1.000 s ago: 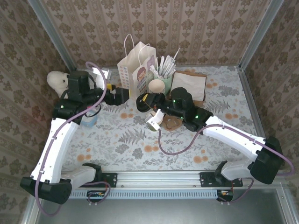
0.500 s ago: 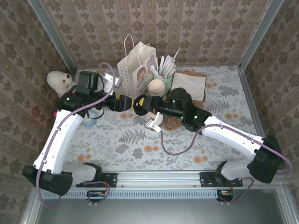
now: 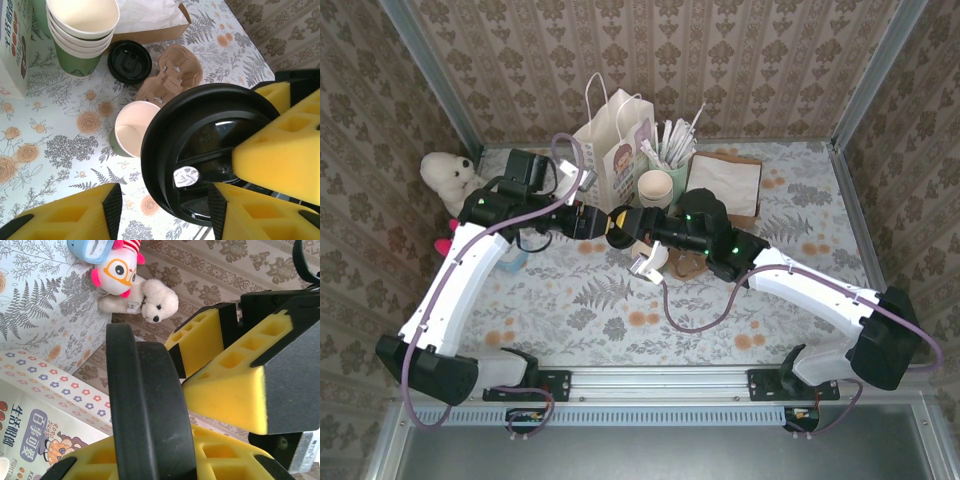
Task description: Pack the takeout coffee
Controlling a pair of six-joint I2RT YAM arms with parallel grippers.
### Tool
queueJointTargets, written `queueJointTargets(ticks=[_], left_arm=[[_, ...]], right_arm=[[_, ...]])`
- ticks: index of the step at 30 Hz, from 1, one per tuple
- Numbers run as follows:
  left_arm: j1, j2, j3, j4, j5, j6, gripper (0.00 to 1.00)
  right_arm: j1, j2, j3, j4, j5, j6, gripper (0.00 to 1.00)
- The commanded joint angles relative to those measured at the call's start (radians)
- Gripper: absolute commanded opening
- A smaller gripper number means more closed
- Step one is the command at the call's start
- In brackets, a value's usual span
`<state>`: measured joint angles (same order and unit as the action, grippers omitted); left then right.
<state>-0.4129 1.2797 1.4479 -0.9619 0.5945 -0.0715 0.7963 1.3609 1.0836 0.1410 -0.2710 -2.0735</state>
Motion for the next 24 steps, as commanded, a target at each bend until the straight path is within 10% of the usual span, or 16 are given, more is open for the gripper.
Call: queueJointTargets(ticks=[1,24], left_arm=[[-0.006,0.012,0.024,-0.019,0.015,0.022,0.49],[-0.006,0.069,0.023,-0.062,0.085,0.085,0.28]], right_arm=[[0.010,0.018,0.009,0.042,-0.042,-0.184,0.00],[0.018,0.049,0.027,0.062,-0.065,-0.192,0.00]])
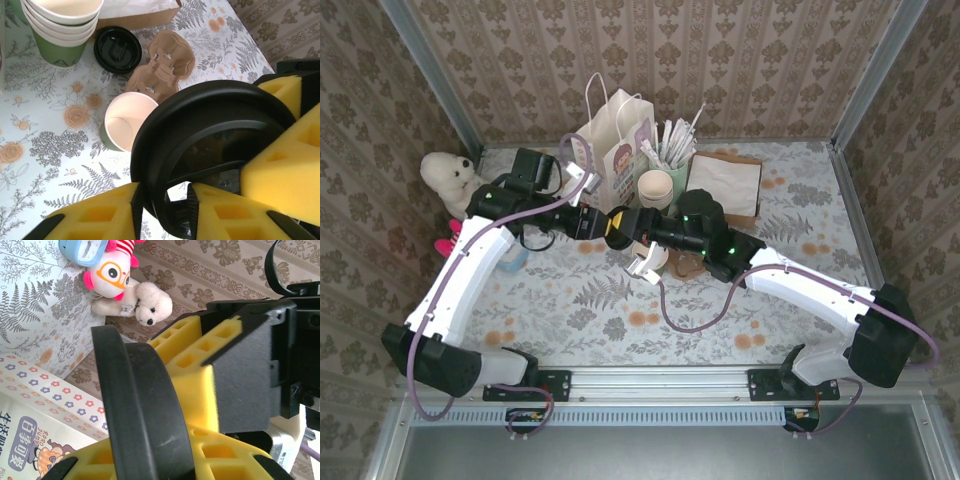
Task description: Pack the takeout coffee
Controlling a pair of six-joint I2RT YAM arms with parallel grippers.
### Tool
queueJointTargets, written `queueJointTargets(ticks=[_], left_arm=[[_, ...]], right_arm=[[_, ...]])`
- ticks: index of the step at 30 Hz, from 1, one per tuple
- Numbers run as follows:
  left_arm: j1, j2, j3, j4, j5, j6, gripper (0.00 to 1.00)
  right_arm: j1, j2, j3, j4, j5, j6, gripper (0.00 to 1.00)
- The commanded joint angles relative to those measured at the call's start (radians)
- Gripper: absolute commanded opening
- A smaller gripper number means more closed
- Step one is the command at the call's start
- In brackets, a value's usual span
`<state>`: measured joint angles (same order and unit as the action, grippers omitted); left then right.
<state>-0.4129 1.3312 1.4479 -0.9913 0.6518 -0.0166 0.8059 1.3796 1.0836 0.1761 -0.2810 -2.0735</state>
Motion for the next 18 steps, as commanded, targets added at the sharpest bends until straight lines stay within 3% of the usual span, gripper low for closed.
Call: queueJointTargets(ticks=[1,9,11,13,14,17,18], left_arm=[[-0.005,0.018,0.023,-0.030,0.028,0.033,0.26],[-0.006,0.011,0.014,0.015,0.031,0.023,0.06],[-0.006,0.009,0.013,0.024,0.015,0.018,0.00],[-0.006,0.004,0.011,0.034,-0.025,0.014,0.00],[-0.006,-0.002,0.006,0.044,-0.055,0.010,0.00],[-0.006,-0.021,-0.017,0.088,-0.115,-0.002,0.00],[-0.006,-0.031,-0.026,0.102,-0.145,-0.011,0.00]], right_arm=[[0.009,0.035,0.029,0.029,-0.054,-0.191,0.00],[0.010,0.047,0.032,0.028,-0.046,-0.186,0.01],[0.010,0.048,0.037,0.005,-0.035,-0.178,0.05],[0.010,0.046,0.057,-0.064,-0.005,-0.141,0.21],[0.013,0.044,0.089,-0.155,0.029,-0.092,0.35],[0.018,0.075,0.252,-0.478,0.119,0.238,0.92],[0.018,0.097,0.304,-0.565,0.151,0.361,1.00]])
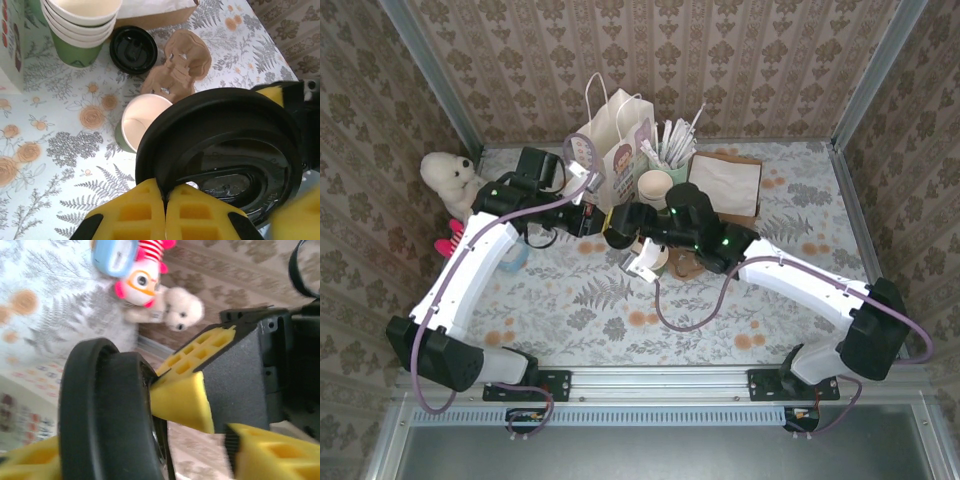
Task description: Pack the takeout coffee
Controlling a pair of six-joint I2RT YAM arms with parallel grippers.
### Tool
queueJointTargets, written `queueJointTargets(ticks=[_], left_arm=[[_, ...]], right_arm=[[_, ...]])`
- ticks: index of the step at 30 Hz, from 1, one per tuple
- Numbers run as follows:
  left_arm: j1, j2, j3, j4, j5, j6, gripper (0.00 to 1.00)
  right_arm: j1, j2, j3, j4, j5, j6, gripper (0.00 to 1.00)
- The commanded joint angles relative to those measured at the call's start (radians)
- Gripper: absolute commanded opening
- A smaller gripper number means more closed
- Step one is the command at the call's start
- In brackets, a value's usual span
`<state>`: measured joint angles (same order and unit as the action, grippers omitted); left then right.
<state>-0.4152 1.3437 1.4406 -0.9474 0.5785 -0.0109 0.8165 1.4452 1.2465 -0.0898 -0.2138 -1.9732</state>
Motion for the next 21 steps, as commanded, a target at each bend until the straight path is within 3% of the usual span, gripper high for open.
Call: queueJointTargets(ticks=[1,4,7,16,21], left_arm=[[-0.004,-0.052,-0.027,0.071,-0.094,-0.025,0.00],[-0.004,-0.078,-0.054,0.106,-0.174,-0.043,0.00],[-0.004,-0.096,-0.069,0.121,-0.216,-0.046,0.00],[-0.006,-0.112,-0.109,0.122,-0.344,-0.081,0.00],[-0.016,-0.123,-0.143,0.130,-0.397,-0.117,0.00]], right_arm=[[0.007,0.047,0.170,-0.341,0.107,0.364,1.00],[0.004,0.084,0.245,-0.475,0.119,0.677,1.00],[-0.009,0.081,0.254,-0.512,0.037,0.943,1.00],[-0.030,0.018,0.182,-0.280,0.011,1.644,1.00],[-0.029,-0.015,0.144,-0.180,0.161,1.887,1.00]])
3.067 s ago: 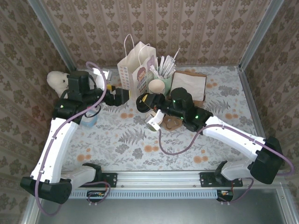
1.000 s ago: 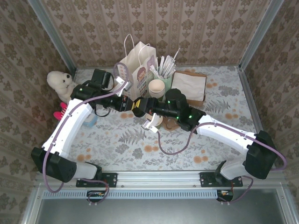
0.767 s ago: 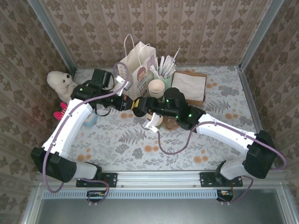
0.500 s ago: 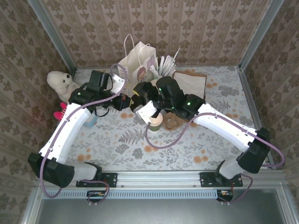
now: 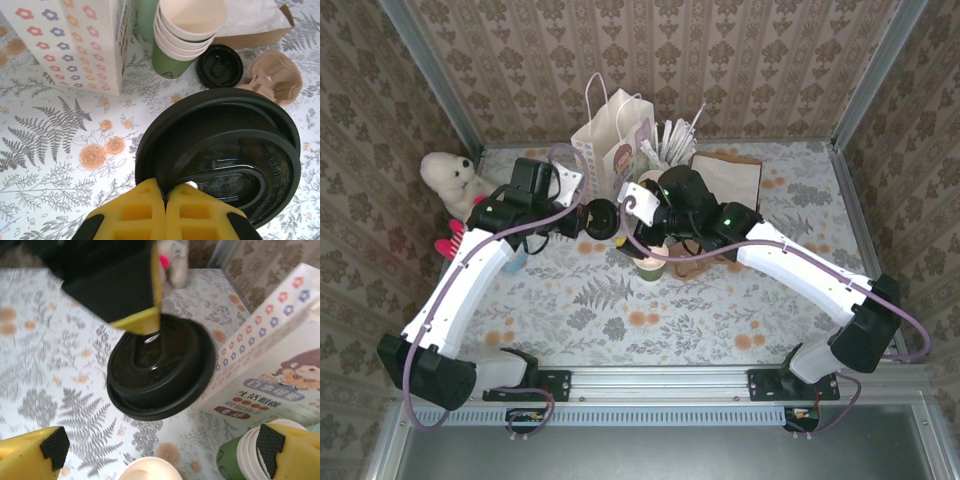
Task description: Pack the takeout coffee
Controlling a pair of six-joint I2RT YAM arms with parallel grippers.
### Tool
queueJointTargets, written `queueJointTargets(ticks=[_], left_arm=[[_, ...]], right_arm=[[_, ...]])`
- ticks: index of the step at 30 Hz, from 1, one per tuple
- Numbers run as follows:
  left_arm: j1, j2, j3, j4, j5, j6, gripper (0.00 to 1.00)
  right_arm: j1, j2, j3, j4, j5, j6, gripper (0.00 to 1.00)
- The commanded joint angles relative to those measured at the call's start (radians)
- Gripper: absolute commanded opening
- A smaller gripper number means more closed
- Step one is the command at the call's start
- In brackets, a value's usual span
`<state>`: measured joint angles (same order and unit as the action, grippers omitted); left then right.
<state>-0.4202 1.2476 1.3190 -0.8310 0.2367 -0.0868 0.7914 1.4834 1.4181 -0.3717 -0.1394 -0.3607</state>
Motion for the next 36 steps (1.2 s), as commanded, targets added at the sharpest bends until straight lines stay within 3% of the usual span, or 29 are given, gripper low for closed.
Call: queueJointTargets(ticks=[1,6,12,18,27,36], left_arm=[[-0.011,-0.029,-0.027,0.019,-0.062,-0.047,0.00],[-0.015,-0.028,-0.054,0.046,-0.084,-0.090,0.00],[-0.028,-0.044,-0.085,0.084,-0.105,-0.168,0.00],[-0.027,-0.057,-0.092,0.042,-0.091,-0.209,0.00],[-0.099,-0.089,-0.106,0.018,-0.122,-0.474,0.00],[-0.192,0.007,-0.058,-0.072,-0.158,-0.646,0.00]], right_arm=[[-0.006,-0.062,-0.041,0.130,0.117,0.312,1.00],[-0.005,-0.086,-0.115,0.227,0.266,0.570,1.00],[-0.007,-0.086,-0.141,0.144,0.369,0.883,1.00],[-0.010,-0.083,-0.160,0.036,0.345,0.962,1.00],[-0.023,-0.086,-0.204,-0.030,0.316,1.087,1.00],[-0.186,-0.193,-0.404,0.112,0.049,1.171,1.00]])
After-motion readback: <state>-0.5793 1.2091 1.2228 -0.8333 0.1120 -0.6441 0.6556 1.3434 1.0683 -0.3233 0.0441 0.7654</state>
